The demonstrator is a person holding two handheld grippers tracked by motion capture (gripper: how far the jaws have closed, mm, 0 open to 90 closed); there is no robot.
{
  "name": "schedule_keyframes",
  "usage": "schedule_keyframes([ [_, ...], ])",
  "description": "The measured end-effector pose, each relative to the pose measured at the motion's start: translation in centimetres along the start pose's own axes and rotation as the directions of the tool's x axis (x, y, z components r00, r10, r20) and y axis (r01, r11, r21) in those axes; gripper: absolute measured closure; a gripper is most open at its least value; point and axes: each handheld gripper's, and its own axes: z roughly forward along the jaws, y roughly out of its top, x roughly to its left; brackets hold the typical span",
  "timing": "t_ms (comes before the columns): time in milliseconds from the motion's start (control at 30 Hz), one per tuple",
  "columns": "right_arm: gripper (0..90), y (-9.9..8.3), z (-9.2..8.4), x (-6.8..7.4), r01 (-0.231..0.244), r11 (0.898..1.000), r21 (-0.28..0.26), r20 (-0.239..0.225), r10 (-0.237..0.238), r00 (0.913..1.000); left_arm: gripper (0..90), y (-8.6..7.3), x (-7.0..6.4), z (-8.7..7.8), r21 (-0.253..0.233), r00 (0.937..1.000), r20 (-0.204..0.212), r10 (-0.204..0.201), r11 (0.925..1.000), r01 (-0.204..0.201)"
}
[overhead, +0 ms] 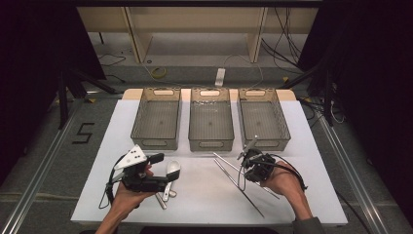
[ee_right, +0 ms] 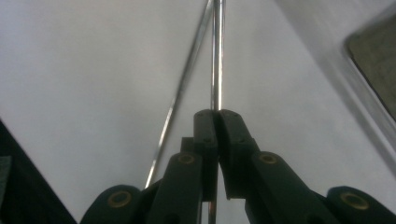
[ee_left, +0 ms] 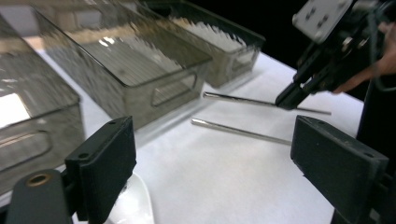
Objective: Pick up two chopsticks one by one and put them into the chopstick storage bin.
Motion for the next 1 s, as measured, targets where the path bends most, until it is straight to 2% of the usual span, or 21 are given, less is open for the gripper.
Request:
schedule_keyframes([
  [67,86.7,0.4,-0.4,0.9,0.048,0.999,-0.005,-0.003,-0.048,0.9988,14.2,0.2,-0.3,0.9,0.049,0.9997,0.014,0.019,0.9986,-0.02],
  [100,86.7,0.4,-0.4,0.9,0.048,0.999,-0.005,-0.003,-0.048,0.9988,14.2,0.3,-0.4,1.4,0.069,0.9991,0.021,0.036,0.9969,-0.037],
  [200,86.7,0.9,-0.7,1.9,0.093,0.996,-0.015,-0.007,-0.094,0.9956,15.3,0.9,-0.9,3.0,0.123,0.9959,0.034,0.084,0.9885,-0.087],
  [300,86.7,1.2,-1.0,2.7,0.132,0.991,-0.017,-0.01,-0.132,0.9911,15.3,1.3,-1.5,4.3,0.142,0.9898,0.039,0.137,0.9797,-0.141],
  [433,86.7,1.6,-1.3,3.8,0.18,0.983,-0.023,-0.017,-0.181,0.9834,16.0,1.7,-2.1,5.7,0.185,0.9786,0.072,0.193,0.9616,-0.203],
  [500,86.7,1.8,-1.4,4.3,0.223,0.974,-0.029,-0.02,-0.224,0.9744,16.8,1.6,-2.5,6.3,0.215,0.9697,0.112,0.217,0.9474,-0.237],
  [600,86.7,2.1,-1.6,5.2,0.242,0.97,-0.027,-0.024,-0.243,0.9697,18.2,1.5,-2.9,7.0,0.273,0.9559,0.133,0.261,0.9176,-0.289],
  [667,86.7,2.2,-1.7,5.6,0.267,0.963,-0.029,-0.026,-0.267,0.9633,18.9,1.6,-3.3,7.1,0.283,0.9457,0.165,0.28,0.9051,-0.317],
  [700,86.7,2.3,-1.7,5.8,0.271,0.962,-0.03,-0.029,-0.272,0.9618,20.1,1.6,-3.4,7.2,0.279,0.9396,0.189,0.285,0.9019,-0.33],
  [733,86.7,2.3,-1.7,6.0,0.279,0.96,-0.029,-0.03,-0.28,0.9596,20.9,1.6,-3.7,7.2,0.283,0.9329,0.202,0.298,0.894,-0.347],
  [833,86.7,2.6,-2.0,6.6,0.311,0.95,-0.017,-0.031,-0.311,0.9499,25.8,1.5,-4.1,7.5,0.318,0.9097,0.235,0.342,0.8574,-0.405],
  [867,86.7,2.6,-2.0,6.6,0.311,0.95,-0.017,-0.031,-0.311,0.9499,25.8,1.4,-4.2,7.6,0.325,0.9062,0.247,0.344,0.8515,-0.411],
  [900,86.7,2.6,-1.9,6.8,0.312,0.95,-0.022,-0.03,-0.313,0.9494,27.6,1.3,-4.3,7.7,0.334,0.8997,0.26,0.35,0.8414,-0.424],
  [967,86.7,2.7,-1.8,7.0,0.338,0.941,-0.014,-0.033,-0.339,0.9403,32.3,1.0,-4.7,7.8,0.349,0.8868,0.265,0.378,0.8198,-0.454],
  [1000,86.7,2.7,-1.8,7.0,0.338,0.941,-0.014,-0.033,-0.339,0.9403,32.3,0.9,-4.9,7.9,0.357,0.8836,0.271,0.382,0.8127,-0.461],
])
